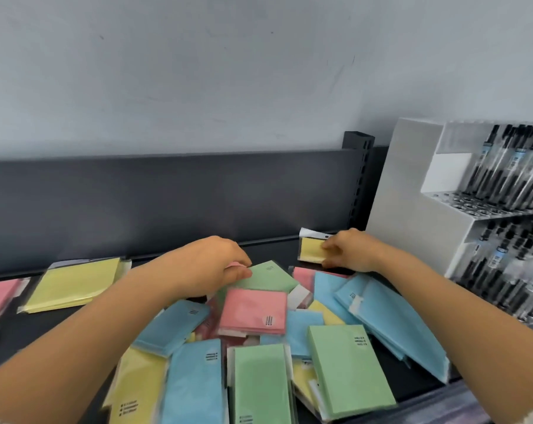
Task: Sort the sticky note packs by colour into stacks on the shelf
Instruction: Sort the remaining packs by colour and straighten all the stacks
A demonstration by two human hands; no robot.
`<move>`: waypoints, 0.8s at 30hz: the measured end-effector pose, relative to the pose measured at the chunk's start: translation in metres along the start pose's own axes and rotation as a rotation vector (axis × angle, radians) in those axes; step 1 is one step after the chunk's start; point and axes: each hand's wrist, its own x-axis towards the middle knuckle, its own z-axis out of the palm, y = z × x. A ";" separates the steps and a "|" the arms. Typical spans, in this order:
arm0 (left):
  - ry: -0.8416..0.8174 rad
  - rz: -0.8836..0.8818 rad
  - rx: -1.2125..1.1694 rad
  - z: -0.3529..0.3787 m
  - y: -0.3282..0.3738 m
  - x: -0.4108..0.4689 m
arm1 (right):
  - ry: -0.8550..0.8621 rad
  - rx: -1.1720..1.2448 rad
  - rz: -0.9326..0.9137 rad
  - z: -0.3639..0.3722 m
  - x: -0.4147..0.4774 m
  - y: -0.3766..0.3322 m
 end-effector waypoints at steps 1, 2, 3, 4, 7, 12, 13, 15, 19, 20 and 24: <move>0.000 -0.019 0.009 -0.002 -0.004 0.000 | 0.031 -0.001 -0.006 0.001 0.000 0.000; -0.002 -0.045 0.023 -0.005 -0.007 0.000 | 0.071 0.011 -0.003 0.002 0.000 0.000; -0.005 -0.073 0.039 -0.007 -0.011 0.000 | 0.108 0.037 0.007 0.003 0.000 0.001; -0.010 -0.096 0.054 -0.008 -0.014 0.000 | 0.138 0.075 0.019 0.003 -0.001 0.002; -0.027 -0.133 0.072 -0.010 -0.018 0.000 | 0.224 0.183 0.009 -0.002 -0.004 0.006; -0.064 -0.161 0.036 -0.012 -0.006 0.001 | 0.466 0.355 -0.035 -0.022 -0.013 0.002; -0.087 -0.166 0.022 -0.012 -0.002 0.002 | 0.506 0.399 -0.052 -0.027 -0.015 0.000; -0.159 -0.200 -0.008 -0.009 0.007 0.006 | 0.547 0.459 -0.092 -0.033 -0.020 -0.006; -0.210 -0.253 0.014 0.001 0.017 0.022 | 0.555 0.539 -0.152 -0.038 -0.029 -0.013; -0.203 -0.253 -0.003 0.002 0.017 0.025 | 0.554 0.553 -0.162 -0.037 -0.031 -0.013; -0.093 -0.241 -0.218 0.004 0.020 0.028 | 0.521 0.572 -0.183 -0.030 -0.037 -0.009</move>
